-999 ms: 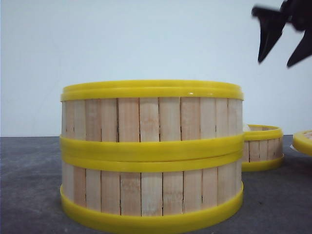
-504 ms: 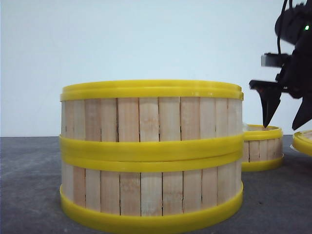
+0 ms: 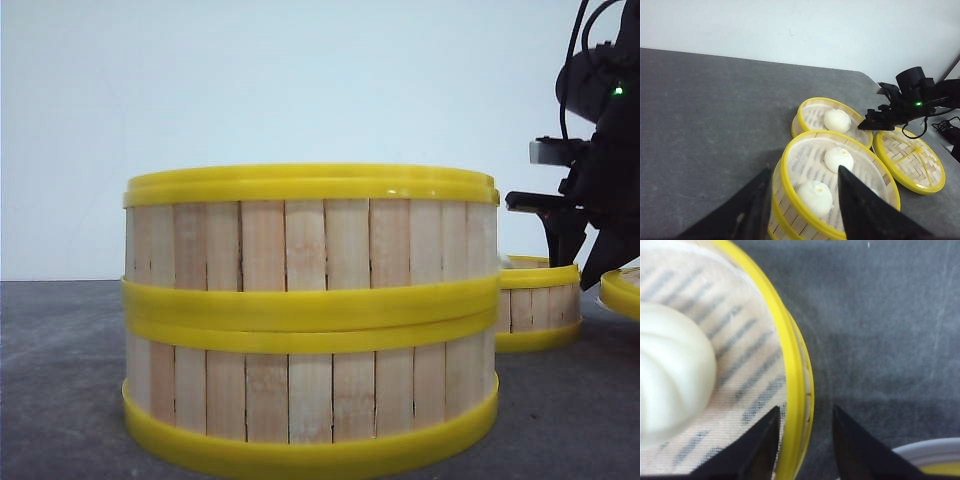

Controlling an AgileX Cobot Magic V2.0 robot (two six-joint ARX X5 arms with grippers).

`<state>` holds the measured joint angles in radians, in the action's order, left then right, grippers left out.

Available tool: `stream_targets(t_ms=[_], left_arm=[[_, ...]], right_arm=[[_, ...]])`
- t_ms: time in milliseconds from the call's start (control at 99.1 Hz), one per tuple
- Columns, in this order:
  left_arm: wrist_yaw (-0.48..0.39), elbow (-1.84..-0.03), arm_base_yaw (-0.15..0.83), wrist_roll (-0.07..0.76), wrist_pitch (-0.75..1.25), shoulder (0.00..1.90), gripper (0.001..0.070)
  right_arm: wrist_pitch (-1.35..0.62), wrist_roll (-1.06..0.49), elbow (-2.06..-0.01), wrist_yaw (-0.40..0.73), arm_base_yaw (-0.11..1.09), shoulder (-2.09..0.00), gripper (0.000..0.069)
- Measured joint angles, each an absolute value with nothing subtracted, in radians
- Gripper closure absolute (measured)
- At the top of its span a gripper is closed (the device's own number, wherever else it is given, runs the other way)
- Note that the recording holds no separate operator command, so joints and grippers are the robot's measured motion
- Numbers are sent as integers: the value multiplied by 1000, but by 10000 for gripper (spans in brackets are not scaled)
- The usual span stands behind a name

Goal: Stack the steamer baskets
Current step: 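Lower the right gripper onto the rim of another bun-filled steamer, then grip the rim with the right gripper and lift the steamer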

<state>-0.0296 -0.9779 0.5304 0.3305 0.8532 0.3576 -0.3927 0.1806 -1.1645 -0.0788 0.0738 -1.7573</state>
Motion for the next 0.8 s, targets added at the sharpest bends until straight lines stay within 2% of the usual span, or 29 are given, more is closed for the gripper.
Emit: stream_targets(t_ms=[81, 171, 514, 797], left_arm=[[-30, -978, 530, 331, 853, 358, 471], [-30, -978, 530, 331, 853, 358, 471], [-30, -978, 531, 330, 854, 358, 471], [-29, -978, 530, 322, 857, 358, 471]], right_arm=[[-382, 196, -1164, -60, 79, -1761, 626], [-374, 209, -1165, -55, 79, -1761, 662], [-400, 244, -1180, -47, 77, -1733, 665], [-488, 244, -1377, -59, 76, -1569, 665]])
